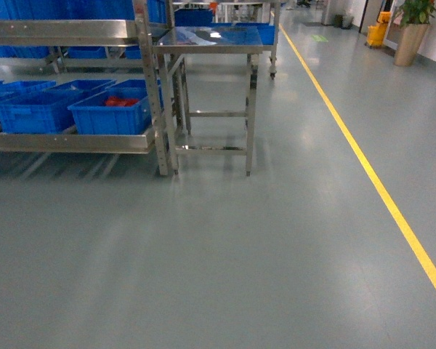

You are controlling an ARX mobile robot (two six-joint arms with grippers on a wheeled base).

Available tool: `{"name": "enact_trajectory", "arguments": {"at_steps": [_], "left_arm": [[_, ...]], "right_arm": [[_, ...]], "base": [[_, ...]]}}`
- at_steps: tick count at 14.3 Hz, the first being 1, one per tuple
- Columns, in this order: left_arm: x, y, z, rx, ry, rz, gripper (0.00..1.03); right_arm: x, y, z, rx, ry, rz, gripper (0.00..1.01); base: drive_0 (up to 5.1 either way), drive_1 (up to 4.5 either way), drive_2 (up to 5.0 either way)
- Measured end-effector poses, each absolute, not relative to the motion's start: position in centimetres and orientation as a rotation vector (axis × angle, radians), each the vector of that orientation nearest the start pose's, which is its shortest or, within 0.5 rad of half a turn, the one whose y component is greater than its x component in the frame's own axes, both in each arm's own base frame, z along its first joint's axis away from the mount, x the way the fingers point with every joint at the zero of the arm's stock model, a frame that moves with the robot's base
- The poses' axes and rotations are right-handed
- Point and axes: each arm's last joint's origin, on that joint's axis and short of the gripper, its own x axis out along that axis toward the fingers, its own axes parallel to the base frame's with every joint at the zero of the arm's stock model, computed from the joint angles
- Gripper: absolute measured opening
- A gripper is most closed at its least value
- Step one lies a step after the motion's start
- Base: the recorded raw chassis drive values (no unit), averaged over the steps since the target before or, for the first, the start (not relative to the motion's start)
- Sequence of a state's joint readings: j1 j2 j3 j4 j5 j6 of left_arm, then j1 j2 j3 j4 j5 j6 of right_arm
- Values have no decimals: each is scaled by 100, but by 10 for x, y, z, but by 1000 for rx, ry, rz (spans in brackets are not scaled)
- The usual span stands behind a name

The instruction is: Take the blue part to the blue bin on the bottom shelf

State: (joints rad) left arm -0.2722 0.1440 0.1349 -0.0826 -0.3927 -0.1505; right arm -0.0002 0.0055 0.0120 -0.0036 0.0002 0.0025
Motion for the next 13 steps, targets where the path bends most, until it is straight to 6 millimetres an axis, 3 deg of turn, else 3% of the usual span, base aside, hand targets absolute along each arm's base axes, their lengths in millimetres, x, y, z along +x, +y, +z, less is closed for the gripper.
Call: {"name": "enact_trajectory", "arguments": {"at_steps": [13], "left_arm": [[98,-16,190,-119,82,129,43]], "right_arm": [[97,0,167,2,-1,0,98]], "base": [[3,415,-409]]}}
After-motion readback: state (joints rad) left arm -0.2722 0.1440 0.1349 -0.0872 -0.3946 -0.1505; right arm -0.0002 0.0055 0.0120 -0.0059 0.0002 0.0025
